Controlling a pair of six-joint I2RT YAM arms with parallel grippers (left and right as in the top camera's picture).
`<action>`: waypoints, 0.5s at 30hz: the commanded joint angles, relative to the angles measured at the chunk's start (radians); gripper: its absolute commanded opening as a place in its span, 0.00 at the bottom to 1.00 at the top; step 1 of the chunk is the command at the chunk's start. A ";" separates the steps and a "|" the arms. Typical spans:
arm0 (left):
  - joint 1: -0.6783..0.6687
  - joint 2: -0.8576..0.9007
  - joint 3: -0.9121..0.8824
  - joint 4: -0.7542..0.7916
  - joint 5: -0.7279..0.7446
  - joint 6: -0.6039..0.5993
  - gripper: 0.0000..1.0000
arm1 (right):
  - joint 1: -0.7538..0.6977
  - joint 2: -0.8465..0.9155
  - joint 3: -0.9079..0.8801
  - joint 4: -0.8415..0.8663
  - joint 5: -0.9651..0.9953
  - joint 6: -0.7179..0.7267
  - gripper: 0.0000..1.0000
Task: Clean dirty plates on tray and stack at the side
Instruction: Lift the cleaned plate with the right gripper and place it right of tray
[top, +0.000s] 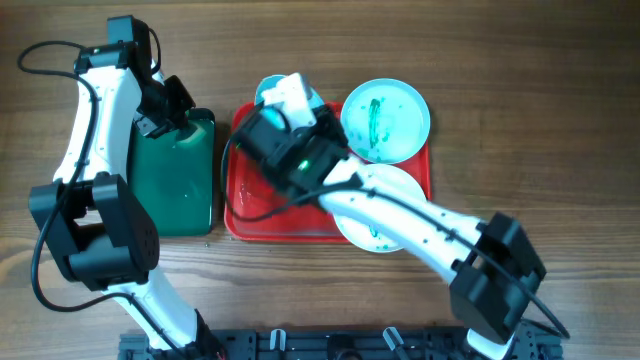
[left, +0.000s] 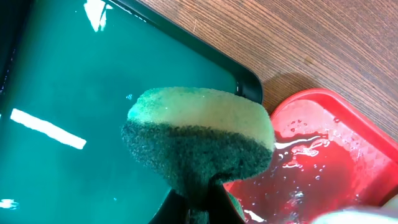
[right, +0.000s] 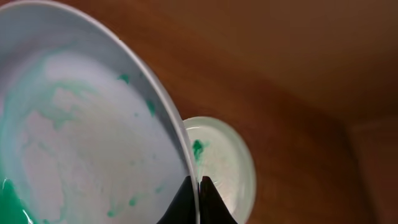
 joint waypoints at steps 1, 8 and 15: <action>0.005 -0.020 0.006 0.005 -0.009 -0.013 0.04 | 0.057 0.002 0.005 0.003 0.387 -0.008 0.04; 0.005 -0.020 0.006 0.005 -0.014 -0.013 0.04 | 0.084 0.002 0.005 0.007 0.458 -0.050 0.04; 0.005 -0.020 0.006 0.005 -0.014 -0.013 0.04 | 0.083 0.002 0.005 0.004 0.307 -0.061 0.04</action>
